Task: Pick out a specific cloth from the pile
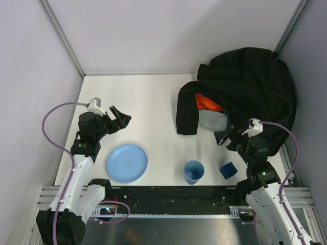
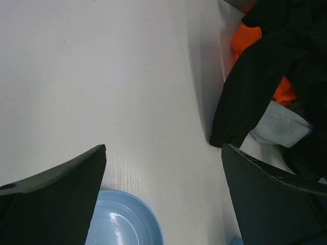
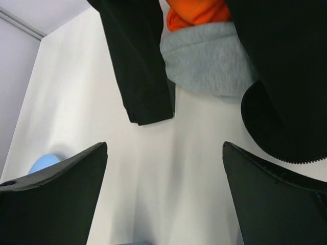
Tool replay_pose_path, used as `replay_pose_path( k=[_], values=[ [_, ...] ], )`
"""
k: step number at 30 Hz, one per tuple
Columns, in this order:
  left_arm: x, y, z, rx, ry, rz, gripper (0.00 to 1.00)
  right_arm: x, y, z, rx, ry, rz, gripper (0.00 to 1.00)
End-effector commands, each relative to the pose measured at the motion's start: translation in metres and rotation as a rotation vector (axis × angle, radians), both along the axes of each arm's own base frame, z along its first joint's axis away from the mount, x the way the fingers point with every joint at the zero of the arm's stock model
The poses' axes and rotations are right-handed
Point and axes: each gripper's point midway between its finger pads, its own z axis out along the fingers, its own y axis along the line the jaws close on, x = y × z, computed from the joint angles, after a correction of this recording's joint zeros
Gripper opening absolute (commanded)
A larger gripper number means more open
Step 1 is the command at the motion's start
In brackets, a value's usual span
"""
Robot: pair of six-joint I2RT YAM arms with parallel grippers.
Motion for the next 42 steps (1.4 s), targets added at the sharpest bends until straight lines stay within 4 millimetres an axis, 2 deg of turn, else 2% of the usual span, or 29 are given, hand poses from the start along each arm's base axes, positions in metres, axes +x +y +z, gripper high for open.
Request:
replay_pose_path(
  k=[1,4,6,11,14,21,24,28,33,39,42],
  values=[
    [-0.005,0.001,0.011,-0.018,-0.039,0.004,1.00,0.003,0.004,0.006,0.039,0.028,-0.002,0.99],
    [-0.005,-0.001,0.015,-0.019,-0.048,-0.007,1.00,0.008,-0.005,-0.007,0.061,0.102,-0.088,0.99],
    [-0.007,-0.010,0.019,-0.035,-0.050,-0.064,1.00,0.007,-0.006,-0.011,0.069,0.128,-0.099,0.99],
    [-0.003,-0.023,0.024,-0.051,-0.038,-0.154,1.00,0.004,-0.009,-0.009,0.053,0.099,-0.097,0.99],
    [0.001,-0.028,0.018,-0.047,0.006,-0.196,1.00,0.001,-0.004,-0.010,0.039,0.104,-0.054,0.99],
    [0.009,-0.021,-0.010,0.094,0.190,-0.178,1.00,0.000,0.010,-0.035,0.027,0.252,0.003,0.99],
    [0.010,-0.020,-0.023,0.224,0.262,-0.170,1.00,0.001,0.013,-0.043,0.030,0.294,0.001,0.99],
    [0.007,-0.010,-0.034,0.497,0.292,-0.099,1.00,0.004,0.022,-0.051,0.039,0.336,0.009,0.99],
    [-0.002,-0.002,-0.038,0.673,0.270,-0.046,1.00,0.013,0.030,-0.053,0.037,0.357,0.000,0.99],
    [-0.002,0.007,-0.024,0.677,0.222,0.027,1.00,0.034,0.043,-0.051,0.004,0.364,-0.032,0.99],
    [-0.003,0.007,-0.024,0.659,0.217,0.036,1.00,0.048,0.050,-0.048,-0.015,0.362,-0.046,0.99]
  ],
)
